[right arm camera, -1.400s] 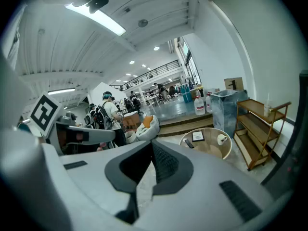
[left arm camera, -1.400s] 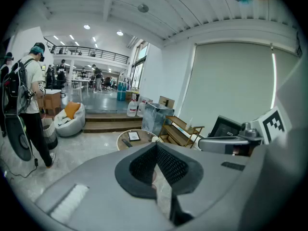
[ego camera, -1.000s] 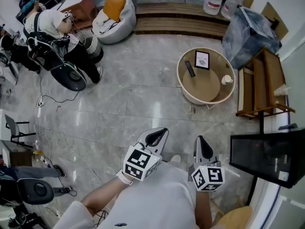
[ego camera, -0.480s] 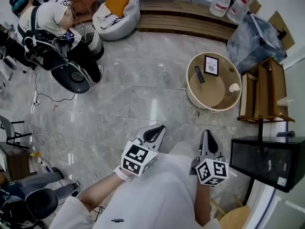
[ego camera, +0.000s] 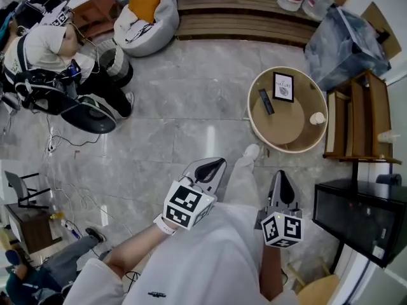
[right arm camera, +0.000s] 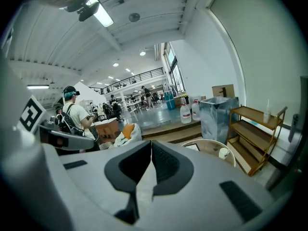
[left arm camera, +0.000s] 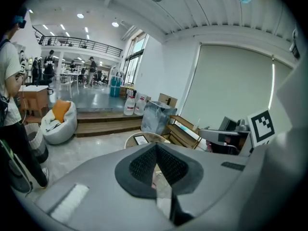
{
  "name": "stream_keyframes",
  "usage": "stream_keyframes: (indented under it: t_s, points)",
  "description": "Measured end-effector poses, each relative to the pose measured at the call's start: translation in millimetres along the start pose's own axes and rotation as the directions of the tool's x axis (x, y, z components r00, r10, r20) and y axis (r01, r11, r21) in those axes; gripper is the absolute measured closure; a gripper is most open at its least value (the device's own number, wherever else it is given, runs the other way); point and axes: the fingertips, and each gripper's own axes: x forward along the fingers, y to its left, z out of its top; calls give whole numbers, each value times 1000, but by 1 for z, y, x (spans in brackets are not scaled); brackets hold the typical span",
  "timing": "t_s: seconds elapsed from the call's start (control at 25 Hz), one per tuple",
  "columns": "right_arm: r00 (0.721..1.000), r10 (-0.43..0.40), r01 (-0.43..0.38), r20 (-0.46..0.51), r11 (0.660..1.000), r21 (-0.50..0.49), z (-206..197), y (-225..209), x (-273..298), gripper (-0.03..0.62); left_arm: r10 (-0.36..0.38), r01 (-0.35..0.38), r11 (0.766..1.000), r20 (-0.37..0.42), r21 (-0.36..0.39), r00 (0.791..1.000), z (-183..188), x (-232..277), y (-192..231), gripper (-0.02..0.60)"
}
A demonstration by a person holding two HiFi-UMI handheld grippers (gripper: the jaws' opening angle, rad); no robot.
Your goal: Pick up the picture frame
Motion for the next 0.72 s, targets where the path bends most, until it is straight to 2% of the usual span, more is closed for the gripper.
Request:
stream_keyframes:
  t_s: [0.2, 0.44, 0.56, 0.72]
  points:
    - [998, -12, 13, -60, 1000, 18, 12, -74, 83, 588, -58, 63, 996, -78, 68, 995, 49, 109, 4, 589]
    - [997, -2, 1, -80, 1000, -14, 63, -159, 164, 588, -92, 107, 990, -152, 95, 984, 106, 235, -6, 589]
    - [996, -6, 7, -88, 1000, 8, 82, -197, 194, 588, -109, 128, 987, -177, 102, 978, 126, 283, -13, 589]
    - [997, -23, 25, -78, 999, 27, 102, -231, 221, 588, -118, 142, 984, -198, 108, 973, 145, 323, -15, 589]
